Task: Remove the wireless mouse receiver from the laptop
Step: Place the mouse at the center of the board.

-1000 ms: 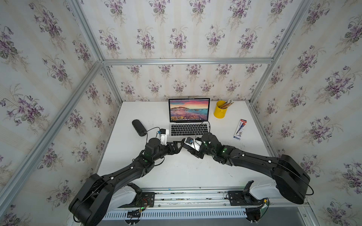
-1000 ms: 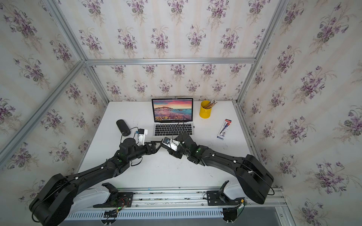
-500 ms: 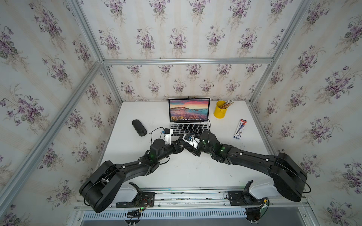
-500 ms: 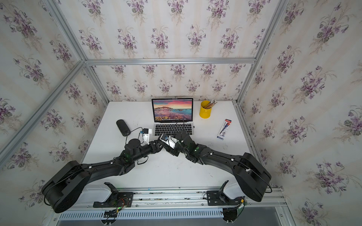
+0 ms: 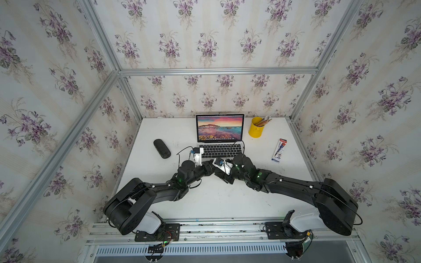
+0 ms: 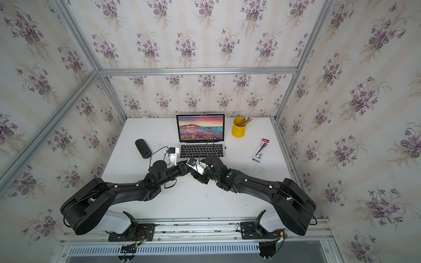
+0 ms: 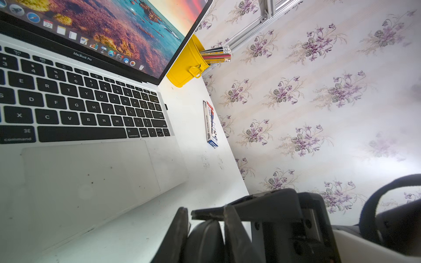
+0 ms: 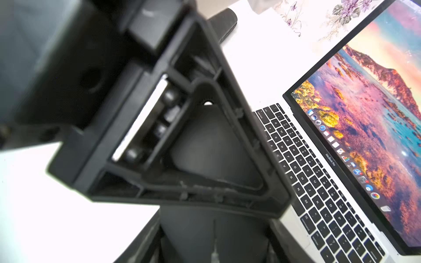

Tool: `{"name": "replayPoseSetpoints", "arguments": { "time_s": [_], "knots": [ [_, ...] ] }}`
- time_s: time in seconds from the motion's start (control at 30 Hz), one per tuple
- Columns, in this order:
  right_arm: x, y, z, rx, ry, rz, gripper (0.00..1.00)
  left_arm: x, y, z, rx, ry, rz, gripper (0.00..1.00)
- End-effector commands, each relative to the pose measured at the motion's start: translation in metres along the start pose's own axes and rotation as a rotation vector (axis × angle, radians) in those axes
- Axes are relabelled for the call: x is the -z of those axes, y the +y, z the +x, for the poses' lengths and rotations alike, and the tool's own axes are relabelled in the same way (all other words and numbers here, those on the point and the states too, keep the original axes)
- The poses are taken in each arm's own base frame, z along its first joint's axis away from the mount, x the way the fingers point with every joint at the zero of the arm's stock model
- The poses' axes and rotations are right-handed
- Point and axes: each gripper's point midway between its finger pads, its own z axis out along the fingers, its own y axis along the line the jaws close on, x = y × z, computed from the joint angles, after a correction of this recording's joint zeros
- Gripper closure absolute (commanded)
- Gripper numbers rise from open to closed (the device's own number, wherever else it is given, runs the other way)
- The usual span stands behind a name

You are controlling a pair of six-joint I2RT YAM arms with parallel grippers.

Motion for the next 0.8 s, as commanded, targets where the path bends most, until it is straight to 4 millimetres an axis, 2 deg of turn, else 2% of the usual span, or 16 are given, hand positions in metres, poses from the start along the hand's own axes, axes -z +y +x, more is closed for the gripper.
{"name": "replayPoseSetpoints", "arguments": {
  "time_s": [0.0, 0.1, 0.17, 0.27, 0.4, 0.53, 0.6, 0.77],
  "knots": [
    [0.001, -0.006, -0.012, 0.003, -0.042, 0.028, 0.46, 0.001, -0.011, -0.001, 0.008, -0.008, 0.047, 0.79],
    [0.0, -0.007, -0.013, -0.007, -0.042, 0.034, 0.45, 0.002, -0.011, 0.0, 0.008, -0.002, 0.042, 0.91],
    [-0.001, -0.009, -0.012, -0.016, -0.038, 0.045, 0.39, 0.002, -0.013, 0.001, 0.01, 0.004, 0.04, 1.0],
    [0.001, -0.014, -0.009, -0.026, -0.026, 0.081, 0.23, 0.002, -0.014, 0.001, 0.016, 0.018, 0.025, 1.0],
    [0.009, -0.017, -0.007, 0.002, -0.012, 0.143, 0.1, 0.007, -0.016, -0.007, 0.059, 0.002, -0.036, 1.0],
    [0.021, -0.011, -0.009, 0.072, 0.013, 0.217, 0.07, 0.018, -0.012, -0.015, 0.103, 0.021, -0.179, 1.0],
    [0.026, -0.006, -0.009, 0.126, 0.037, 0.273, 0.07, 0.03, -0.008, -0.021, 0.11, 0.033, -0.3, 1.0],
    [0.032, 0.003, -0.009, 0.232, 0.057, 0.412, 0.07, 0.058, -0.018, -0.038, 0.076, 0.047, -0.462, 1.0]
  ]
}}
